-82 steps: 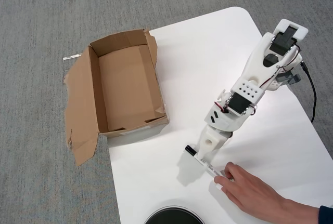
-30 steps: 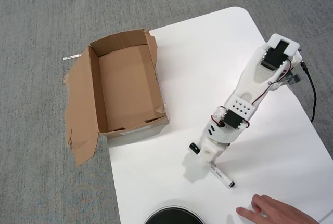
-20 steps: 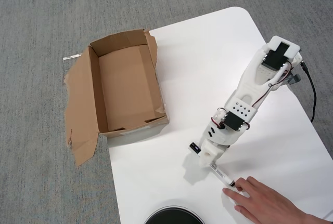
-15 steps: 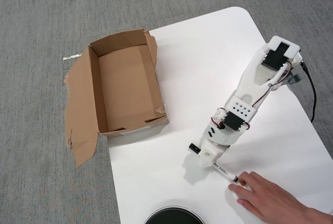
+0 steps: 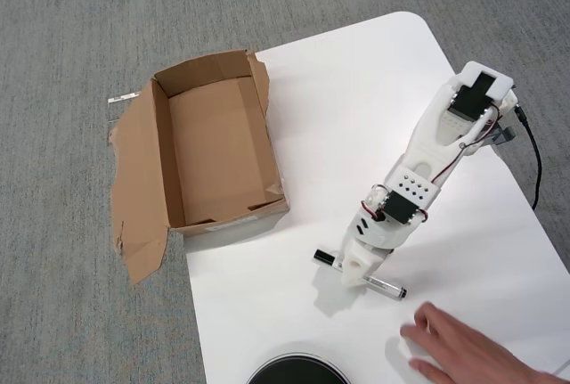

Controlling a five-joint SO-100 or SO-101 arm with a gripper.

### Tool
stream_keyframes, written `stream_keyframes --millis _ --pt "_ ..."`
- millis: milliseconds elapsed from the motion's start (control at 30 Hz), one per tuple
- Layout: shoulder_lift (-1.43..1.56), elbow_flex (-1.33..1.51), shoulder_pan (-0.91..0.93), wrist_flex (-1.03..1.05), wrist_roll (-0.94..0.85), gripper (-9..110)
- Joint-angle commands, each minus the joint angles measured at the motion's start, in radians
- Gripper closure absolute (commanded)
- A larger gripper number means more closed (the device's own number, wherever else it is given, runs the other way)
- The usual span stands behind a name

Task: Grasp a pen and put it in the box.

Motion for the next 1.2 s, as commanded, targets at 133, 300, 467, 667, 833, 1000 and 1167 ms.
stream_keyframes --millis 133,300,467,667,833,1000,1167 --pt "-0.026 0.016 -0.01 0.011 0.409 77" --pt "-0.026 0.016 -0.013 0.012 0.407 77" --pt "-0.026 0.016 -0.081 0.012 0.407 77" --pt "-0.026 0.018 -0.114 0.011 0.412 78" --pt "-0.028 0.018 -0.116 0.003 0.41 81" --pt "-0.066 0.015 -0.128 0.0 0.412 94" --pt "-0.071 0.015 -0.13 0.0 0.412 101"
